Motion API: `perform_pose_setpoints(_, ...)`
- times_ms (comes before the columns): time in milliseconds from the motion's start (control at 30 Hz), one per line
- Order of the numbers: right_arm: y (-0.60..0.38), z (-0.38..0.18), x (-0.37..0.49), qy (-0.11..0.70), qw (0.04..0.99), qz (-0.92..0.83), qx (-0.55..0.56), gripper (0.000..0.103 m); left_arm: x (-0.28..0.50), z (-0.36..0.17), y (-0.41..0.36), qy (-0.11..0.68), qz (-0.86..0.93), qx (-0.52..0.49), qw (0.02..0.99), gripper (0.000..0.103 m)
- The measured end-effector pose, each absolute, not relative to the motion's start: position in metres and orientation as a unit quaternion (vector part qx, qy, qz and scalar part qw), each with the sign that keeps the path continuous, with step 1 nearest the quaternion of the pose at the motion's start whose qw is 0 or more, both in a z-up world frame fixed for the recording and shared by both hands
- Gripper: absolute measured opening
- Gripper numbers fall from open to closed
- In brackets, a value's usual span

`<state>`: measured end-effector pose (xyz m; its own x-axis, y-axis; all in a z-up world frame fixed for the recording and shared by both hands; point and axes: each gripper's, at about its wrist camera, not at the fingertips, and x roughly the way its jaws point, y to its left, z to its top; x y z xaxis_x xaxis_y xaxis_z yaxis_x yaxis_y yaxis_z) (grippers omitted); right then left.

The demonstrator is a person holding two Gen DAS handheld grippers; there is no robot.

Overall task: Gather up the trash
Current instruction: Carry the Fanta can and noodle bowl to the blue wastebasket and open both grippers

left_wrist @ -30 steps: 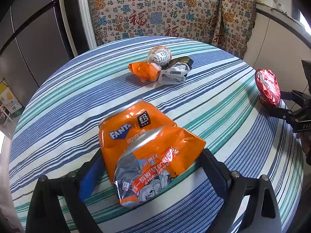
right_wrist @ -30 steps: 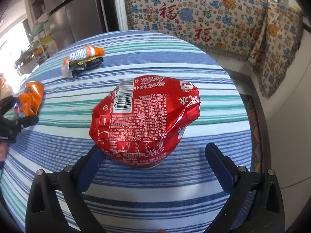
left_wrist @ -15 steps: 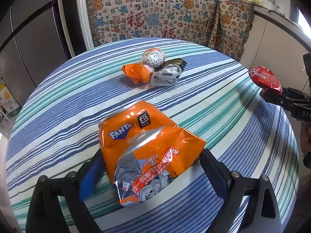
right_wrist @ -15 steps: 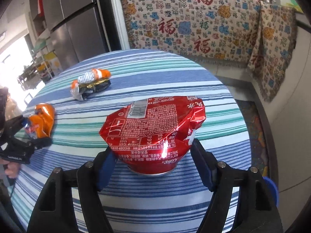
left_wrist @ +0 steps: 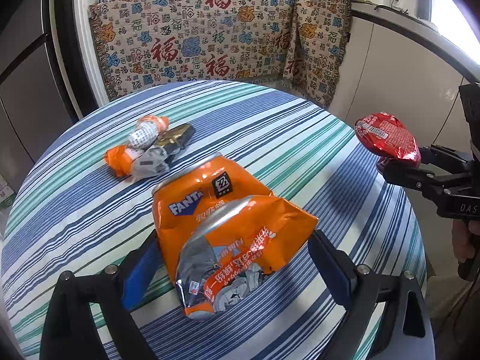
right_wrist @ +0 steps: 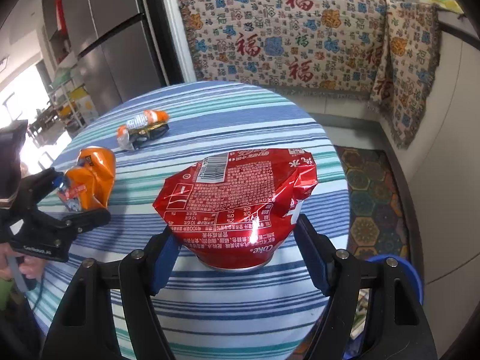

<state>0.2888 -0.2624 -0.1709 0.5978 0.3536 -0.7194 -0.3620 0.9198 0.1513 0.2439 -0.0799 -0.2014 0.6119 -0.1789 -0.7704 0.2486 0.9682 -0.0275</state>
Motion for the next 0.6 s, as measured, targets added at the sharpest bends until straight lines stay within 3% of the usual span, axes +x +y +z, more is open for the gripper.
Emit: perform_pose_setpoints(600,-0.335,-0.139,0.260,0.357,0.921,0.147,0.045,0.075,0.256,-0.172,-0.163,0.400,-0.176,0.062,0.897,0.097)
